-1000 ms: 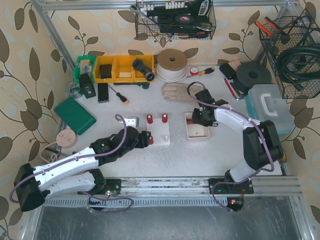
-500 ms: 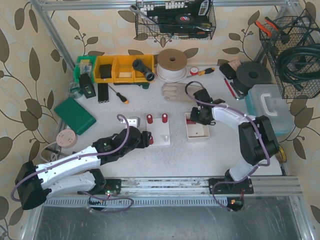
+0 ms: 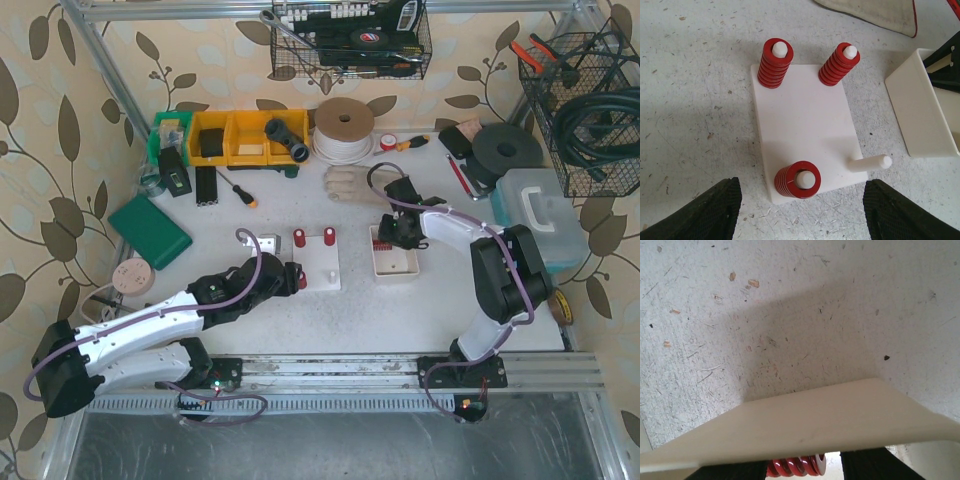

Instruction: Install the large spring

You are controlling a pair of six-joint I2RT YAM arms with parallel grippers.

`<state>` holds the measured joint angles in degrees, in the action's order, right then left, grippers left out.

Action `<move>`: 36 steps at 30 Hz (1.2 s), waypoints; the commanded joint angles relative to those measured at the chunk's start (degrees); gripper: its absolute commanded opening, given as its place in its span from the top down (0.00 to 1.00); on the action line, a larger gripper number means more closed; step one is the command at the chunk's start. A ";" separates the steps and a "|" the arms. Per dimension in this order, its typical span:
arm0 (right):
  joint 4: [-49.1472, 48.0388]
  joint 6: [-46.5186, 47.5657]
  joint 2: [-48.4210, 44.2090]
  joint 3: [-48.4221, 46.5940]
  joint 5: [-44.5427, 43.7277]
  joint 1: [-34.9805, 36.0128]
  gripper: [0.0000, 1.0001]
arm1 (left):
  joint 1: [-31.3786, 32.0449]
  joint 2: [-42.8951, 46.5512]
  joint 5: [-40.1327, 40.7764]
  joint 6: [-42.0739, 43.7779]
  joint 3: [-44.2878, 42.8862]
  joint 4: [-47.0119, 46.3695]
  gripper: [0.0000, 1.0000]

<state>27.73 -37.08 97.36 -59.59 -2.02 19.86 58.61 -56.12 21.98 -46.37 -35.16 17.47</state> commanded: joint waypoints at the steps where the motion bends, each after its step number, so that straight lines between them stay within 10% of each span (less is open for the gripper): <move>1: 0.52 -0.67 -1.30 1.65 0.55 0.21 0.59 | 0.52 -0.07 1.05 0.05 -1.54 -0.94 0.30; 9: 2.90 -1.81 -6.95 2.85 -1.47 2.33 0.58 | 0.50 0.66 0.98 -0.05 -1.04 -1.30 0.30; 16: 5.32 -1.22 -6.13 2.31 0.50 2.42 0.30 | 0.54 0.49 0.79 0.14 -1.02 -1.47 0.30; 36: 11.08 -1.43 0.80 -1.11 -0.04 4.33 0.29 | 0.53 -1.36 0.79 0.49 -2.23 -0.94 0.30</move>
<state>34.37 -38.33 95.70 -59.44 -0.38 23.16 58.61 -57.58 22.00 -46.35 -35.20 17.45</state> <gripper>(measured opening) 0.714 0.697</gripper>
